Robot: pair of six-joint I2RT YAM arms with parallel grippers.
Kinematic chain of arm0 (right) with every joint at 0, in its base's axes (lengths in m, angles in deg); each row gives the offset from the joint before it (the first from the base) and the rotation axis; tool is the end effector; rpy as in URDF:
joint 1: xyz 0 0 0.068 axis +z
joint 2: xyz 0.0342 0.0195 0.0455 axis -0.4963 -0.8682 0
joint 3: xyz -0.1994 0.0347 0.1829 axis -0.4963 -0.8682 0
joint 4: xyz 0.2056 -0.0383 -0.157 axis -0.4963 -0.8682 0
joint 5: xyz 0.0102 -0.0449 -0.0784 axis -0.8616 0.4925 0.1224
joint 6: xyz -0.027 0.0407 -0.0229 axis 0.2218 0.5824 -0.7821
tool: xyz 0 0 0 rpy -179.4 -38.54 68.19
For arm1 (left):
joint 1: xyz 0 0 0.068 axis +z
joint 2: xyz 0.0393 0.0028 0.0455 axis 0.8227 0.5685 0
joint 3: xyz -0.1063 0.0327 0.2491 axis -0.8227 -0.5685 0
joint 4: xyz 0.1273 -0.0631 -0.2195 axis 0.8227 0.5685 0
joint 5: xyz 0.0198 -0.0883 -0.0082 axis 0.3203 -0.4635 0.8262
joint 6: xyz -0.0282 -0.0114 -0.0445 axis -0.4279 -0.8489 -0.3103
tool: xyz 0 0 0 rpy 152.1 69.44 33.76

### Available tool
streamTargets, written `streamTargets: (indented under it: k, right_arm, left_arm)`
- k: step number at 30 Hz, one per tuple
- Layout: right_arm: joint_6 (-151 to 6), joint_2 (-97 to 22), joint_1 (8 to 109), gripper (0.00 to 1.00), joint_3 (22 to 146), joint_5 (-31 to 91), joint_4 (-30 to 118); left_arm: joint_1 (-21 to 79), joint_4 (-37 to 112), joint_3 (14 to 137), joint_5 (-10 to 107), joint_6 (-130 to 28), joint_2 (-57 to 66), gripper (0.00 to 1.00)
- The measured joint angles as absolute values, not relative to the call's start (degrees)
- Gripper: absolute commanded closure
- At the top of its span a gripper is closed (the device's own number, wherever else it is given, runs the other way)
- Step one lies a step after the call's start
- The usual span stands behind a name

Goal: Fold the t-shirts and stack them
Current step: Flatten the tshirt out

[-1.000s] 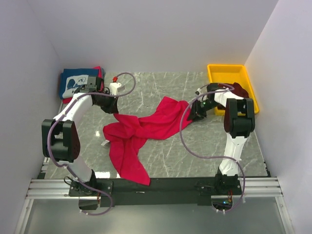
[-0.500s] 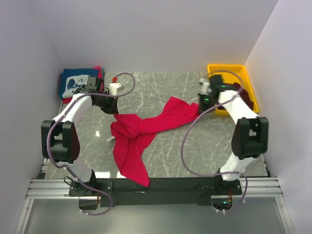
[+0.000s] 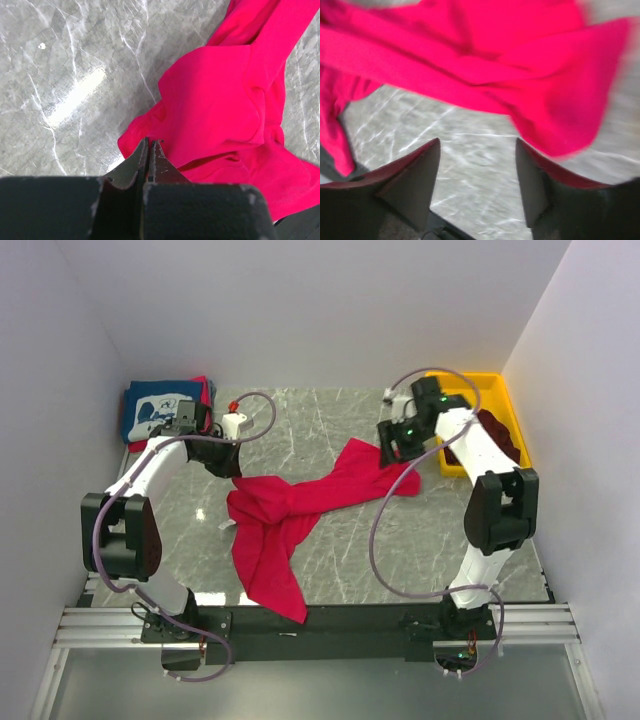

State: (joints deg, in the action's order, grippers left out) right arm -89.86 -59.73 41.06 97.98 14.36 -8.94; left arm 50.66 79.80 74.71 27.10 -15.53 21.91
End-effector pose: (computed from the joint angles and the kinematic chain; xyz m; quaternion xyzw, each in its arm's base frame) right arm 0.3647 0.0874 0.2704 -0.2200 0.9356 0.2024 0.1876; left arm 0.3298 -0.0446 0.2515 0.2938 0.8919 -0.2026 0.2778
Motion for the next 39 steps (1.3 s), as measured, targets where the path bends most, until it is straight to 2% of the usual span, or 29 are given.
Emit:
streamTargets:
  k: [3, 5, 11, 17, 25, 28, 30, 32, 34, 35, 36, 38, 39]
  right_arm:
    - [-93.79, -60.5, 36.6, 0.54, 102.88, 14.34, -10.71]
    - [-97.03, -60.54, 35.34, 0.57, 103.65, 15.04, -10.76]
    - [-103.15, -61.52, 32.5, 0.55, 101.02, 18.49, -11.98]
    - [-105.88, -64.39, 27.69, 0.48, 98.16, 20.13, -12.24]
    - [-109.24, -64.32, 27.47, 0.47, 95.47, 18.34, -13.18]
    - [-109.99, -64.26, 27.49, 0.54, 95.47, 16.83, -13.27]
    - [-110.6, -63.93, 27.64, 0.63, 95.45, 15.28, -13.29]
    - [-110.88, -63.03, 27.93, 0.65, 94.97, 13.55, -13.01]
    - [-110.62, -60.87, 28.71, 0.62, 92.41, 12.13, -11.59]
    - [-110.31, -59.64, 29.46, 0.57, 90.75, 11.67, -11.11]
    - [-109.77, -58.31, 30.66, 0.46, 88.65, 11.32, -10.23]
    - [-108.39, -55.78, 33.48, 0.35, 83.89, 11.08, -7.52]
    - [-107.34, -54.68, 35.32, 0.33, 81.37, 11.21, -6.04]
  left_arm:
    - [50.66, 79.87, 74.69, 27.13, -15.46, 21.91, 0.99]
    - [50.69, 80.02, 74.69, 27.13, -15.37, 21.91, 0.99]
    - [51.52, 80.63, 74.69, 27.02, -15.53, 21.91, 1.0]
    - [56.13, 82.07, 75.17, 27.15, -15.31, 22.4, 0.99]
    - [63.78, 83.41, 84.22, 34.6, -15.35, 31.99, 0.99]
    - [65.37, 83.19, 84.57, 39.58, -16.05, 34.74, 1.0]
    - [65.9, 83.17, 84.59, 43.1, -16.92, 36.27, 0.99]
    - [66.23, 83.34, 84.59, 45.05, -17.93, 37.74, 1.0]
    - [66.38, 83.73, 84.59, 45.55, -18.83, 38.33, 0.99]
    - [66.42, 83.93, 84.59, 45.62, -19.42, 38.35, 0.99]
    - [66.42, 84.0, 84.59, 45.62, -19.81, 38.35, 1.0]
    - [66.42, 83.97, 84.66, 45.62, -20.53, 38.35, 1.0]
    - [66.42, 84.0, 84.66, 45.62, -20.9, 38.35, 1.0]
